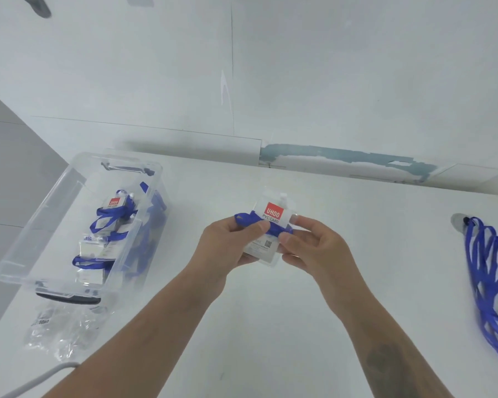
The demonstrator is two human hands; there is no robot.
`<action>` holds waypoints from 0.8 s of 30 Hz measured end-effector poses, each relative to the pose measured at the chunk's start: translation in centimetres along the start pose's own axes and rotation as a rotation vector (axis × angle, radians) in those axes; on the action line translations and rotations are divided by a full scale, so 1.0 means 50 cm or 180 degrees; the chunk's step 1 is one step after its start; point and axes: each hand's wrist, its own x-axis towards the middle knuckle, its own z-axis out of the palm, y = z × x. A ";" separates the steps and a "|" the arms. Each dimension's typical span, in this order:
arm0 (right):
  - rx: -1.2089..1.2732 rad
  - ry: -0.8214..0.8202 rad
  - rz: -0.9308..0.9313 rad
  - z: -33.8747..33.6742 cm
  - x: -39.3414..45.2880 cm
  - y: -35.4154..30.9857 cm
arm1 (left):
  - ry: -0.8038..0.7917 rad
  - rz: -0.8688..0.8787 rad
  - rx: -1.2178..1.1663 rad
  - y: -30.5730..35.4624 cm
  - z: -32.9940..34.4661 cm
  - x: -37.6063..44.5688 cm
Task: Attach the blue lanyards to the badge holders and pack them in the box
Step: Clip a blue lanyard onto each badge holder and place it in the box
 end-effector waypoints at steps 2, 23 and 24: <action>-0.0005 0.0080 -0.0053 0.010 0.003 0.002 | -0.0113 -0.0099 -0.0180 -0.001 0.002 0.000; -0.0065 -0.0162 -0.0203 0.087 0.027 -0.026 | 0.1118 0.0757 0.1060 0.036 -0.060 -0.003; -0.0079 -0.0106 -0.0270 0.099 0.029 -0.028 | 0.1113 0.0775 0.1057 0.041 -0.071 -0.005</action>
